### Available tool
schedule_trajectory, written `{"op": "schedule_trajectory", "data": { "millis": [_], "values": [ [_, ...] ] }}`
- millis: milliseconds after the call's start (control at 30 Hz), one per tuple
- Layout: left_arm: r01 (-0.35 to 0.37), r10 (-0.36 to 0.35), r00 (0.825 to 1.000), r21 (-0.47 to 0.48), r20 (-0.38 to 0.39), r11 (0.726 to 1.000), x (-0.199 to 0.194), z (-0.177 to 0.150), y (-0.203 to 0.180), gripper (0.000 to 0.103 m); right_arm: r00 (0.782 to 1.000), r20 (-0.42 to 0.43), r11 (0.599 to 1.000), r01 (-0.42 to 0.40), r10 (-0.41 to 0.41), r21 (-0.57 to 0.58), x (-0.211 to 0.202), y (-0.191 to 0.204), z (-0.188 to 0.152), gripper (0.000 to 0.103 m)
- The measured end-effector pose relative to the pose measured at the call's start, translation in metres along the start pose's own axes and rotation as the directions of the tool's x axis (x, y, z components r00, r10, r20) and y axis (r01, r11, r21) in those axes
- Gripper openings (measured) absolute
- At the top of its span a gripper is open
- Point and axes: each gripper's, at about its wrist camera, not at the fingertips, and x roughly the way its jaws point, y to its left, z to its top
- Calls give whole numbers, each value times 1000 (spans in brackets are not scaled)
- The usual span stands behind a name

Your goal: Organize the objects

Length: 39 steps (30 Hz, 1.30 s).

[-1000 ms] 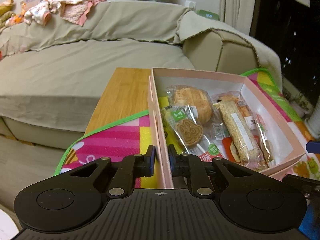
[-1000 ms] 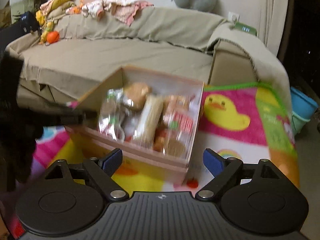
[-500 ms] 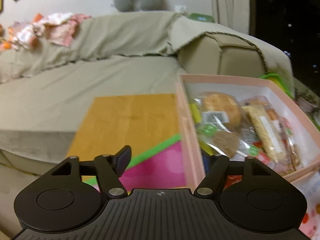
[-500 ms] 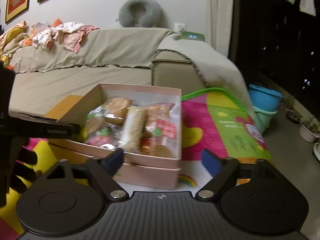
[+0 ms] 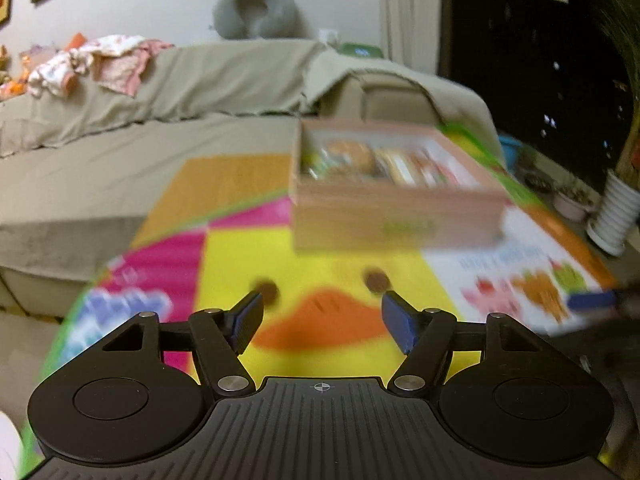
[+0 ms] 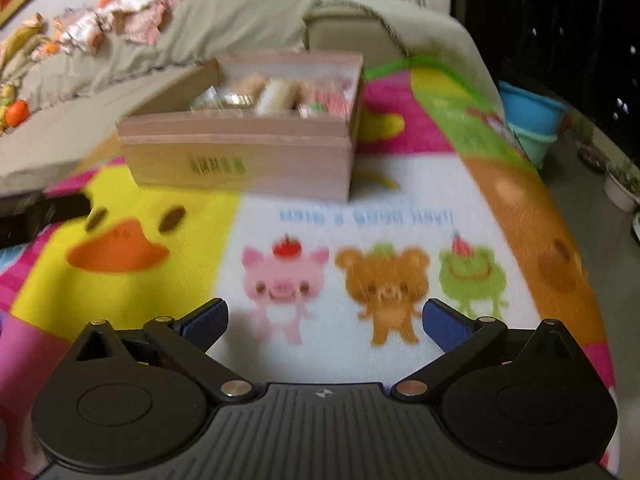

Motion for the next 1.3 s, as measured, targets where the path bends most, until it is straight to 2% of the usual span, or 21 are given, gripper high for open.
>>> {"op": "schedule_trajectory", "data": {
  "millis": [133,200,333,1300],
  "values": [
    [-8,9,1000,11,-16,1000,6,-15,-13,71,999,37,1000,9,-9,9,-2,0,-6,103],
    [-42,42,999,6,-35,999,12,-22,-15,74,998,68,1000,11,-12,11,-4,1,-11,103],
    [-54,54,998,6,-22,999,12,-26,-15,74,993,112,1000,18,-19,14,-6,1,-17,103],
    [-71,71,997,0,-22,997,16,-25,-18,77,993,113,1000,19,-21,15,-6,2,-16,103]
  ]
}}
